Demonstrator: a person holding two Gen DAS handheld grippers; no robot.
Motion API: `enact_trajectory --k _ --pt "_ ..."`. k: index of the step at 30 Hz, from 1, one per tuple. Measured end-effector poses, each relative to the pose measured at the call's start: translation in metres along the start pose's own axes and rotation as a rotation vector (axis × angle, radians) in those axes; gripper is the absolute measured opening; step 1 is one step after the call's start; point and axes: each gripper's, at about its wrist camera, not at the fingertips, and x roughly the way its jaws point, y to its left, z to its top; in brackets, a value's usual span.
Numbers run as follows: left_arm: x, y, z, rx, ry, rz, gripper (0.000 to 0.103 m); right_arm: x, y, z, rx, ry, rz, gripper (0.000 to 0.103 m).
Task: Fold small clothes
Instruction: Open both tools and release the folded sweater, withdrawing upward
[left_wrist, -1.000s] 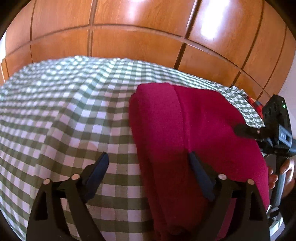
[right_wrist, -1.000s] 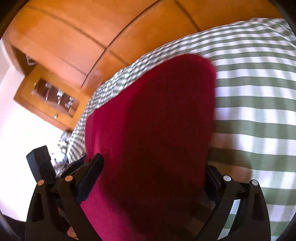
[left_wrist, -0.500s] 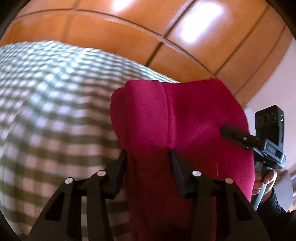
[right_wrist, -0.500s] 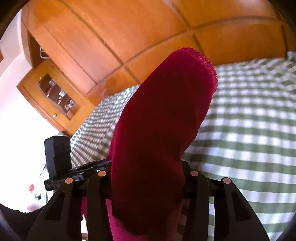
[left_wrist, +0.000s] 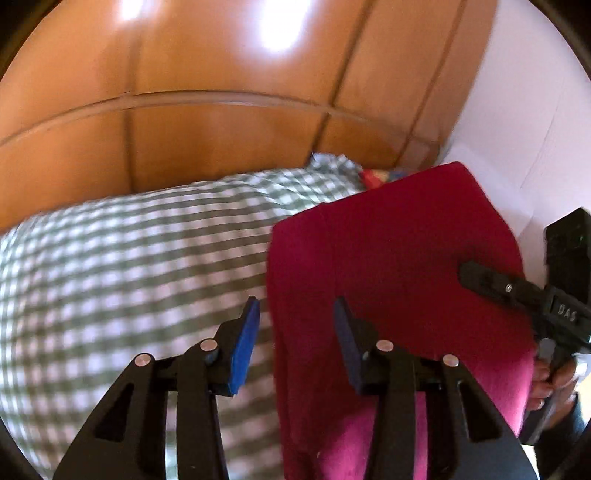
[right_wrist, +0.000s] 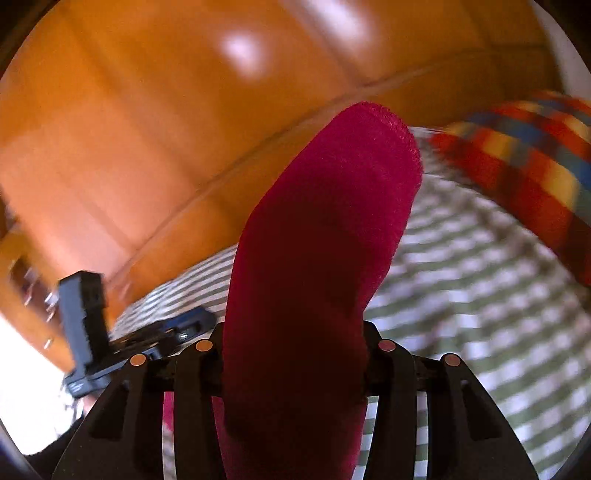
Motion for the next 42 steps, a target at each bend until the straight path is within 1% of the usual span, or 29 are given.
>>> enact_trajectory --k 2,4,5,7,8,10,12,14,15,16,17,19,20,21,22,24,26,27,28,30,31,33,35,37,38,41,42 --pt "0.035 -0.016 0.002 0.059 0.083 0.066 0.04 0.007 -0.03 -0.007 0.046 0.013 -0.117 0.044" --pt "0.065 -0.029 -0.005 0.121 0.143 0.116 0.047 0.019 -0.054 -0.02 0.069 0.06 -0.191 0.046" --pt "0.073 -0.031 -0.005 0.135 0.139 0.133 0.055 0.024 -0.059 -0.027 0.066 0.068 -0.208 0.047" --pt "0.078 -0.036 -0.002 0.146 0.117 0.173 0.064 0.025 -0.062 -0.033 0.06 0.045 -0.21 0.051" --pt "0.079 -0.033 0.001 0.123 0.126 0.171 0.066 0.024 -0.061 -0.033 0.065 0.049 -0.209 0.054" --pt "0.076 -0.027 0.005 0.094 0.134 0.165 0.068 0.027 -0.055 -0.026 0.051 0.057 -0.241 0.072" --pt "0.065 -0.024 0.004 0.086 0.119 0.178 0.068 0.019 -0.047 -0.018 0.023 0.064 -0.271 0.079" --pt "0.044 -0.028 0.001 0.09 0.071 0.242 0.067 0.008 -0.04 -0.013 0.004 0.043 -0.297 0.08" --pt "0.031 -0.029 -0.002 0.086 0.043 0.26 0.067 -0.001 -0.04 -0.011 -0.005 0.021 -0.309 0.08" --pt "0.029 -0.027 -0.003 0.079 0.029 0.258 0.067 -0.015 -0.035 -0.009 -0.012 -0.013 -0.314 0.08" --pt "0.018 -0.026 -0.006 0.063 0.006 0.248 0.067 -0.024 -0.038 -0.01 -0.016 -0.03 -0.307 0.08" --pt "-0.001 -0.025 -0.013 0.04 -0.037 0.232 0.067 -0.044 -0.023 -0.014 -0.047 -0.066 -0.281 0.08" --pt "-0.012 -0.026 -0.018 0.026 -0.061 0.21 0.067 -0.051 -0.015 -0.018 -0.074 -0.072 -0.269 0.079" --pt "-0.018 -0.027 -0.022 0.02 -0.073 0.192 0.067 -0.053 -0.006 -0.021 -0.101 -0.072 -0.259 0.076" --pt "-0.02 -0.03 -0.026 0.022 -0.077 0.185 0.067 -0.054 0.004 -0.029 -0.136 -0.062 -0.245 0.073" --pt "-0.014 -0.036 -0.033 0.049 -0.055 0.206 0.067 -0.046 0.018 -0.045 -0.193 -0.021 -0.246 0.072" --pt "0.006 -0.04 -0.04 0.074 -0.001 0.252 0.068 -0.02 0.024 -0.066 -0.241 0.042 -0.3 0.072" --pt "0.015 -0.039 -0.043 0.075 0.016 0.268 0.068 -0.012 0.025 -0.073 -0.259 0.052 -0.336 0.072" --pt "0.021 -0.037 -0.045 0.072 0.022 0.286 0.069 0.002 0.026 -0.083 -0.302 0.042 -0.385 0.072" --pt "0.028 -0.03 -0.046 0.051 0.026 0.322 0.071 0.006 0.029 -0.092 -0.336 0.009 -0.428 0.072" --pt "0.026 -0.027 -0.046 0.032 0.032 0.327 0.071 0.006 0.031 -0.09 -0.328 0.011 -0.441 0.072" --pt "0.019 -0.021 -0.047 0.001 0.029 0.325 0.07 0.003 0.03 -0.086 -0.303 0.015 -0.438 0.073" --pt "0.01 -0.018 -0.05 -0.014 0.019 0.326 0.07 0.0 0.028 -0.085 -0.287 0.019 -0.435 0.077" --pt "-0.001 -0.017 -0.055 -0.032 -0.007 0.322 0.07 -0.007 0.031 -0.084 -0.266 0.017 -0.446 0.083" --pt "-0.005 -0.018 -0.058 -0.04 -0.018 0.321 0.071 -0.01 0.031 -0.082 -0.246 0.015 -0.446 0.084" --pt "-0.022 -0.019 -0.064 -0.058 -0.065 0.325 0.08 -0.021 0.035 -0.082 -0.2 -0.002 -0.446 0.087" --pt "-0.027 -0.021 -0.066 -0.058 -0.079 0.327 0.081 -0.025 0.037 -0.082 -0.187 -0.013 -0.447 0.088"
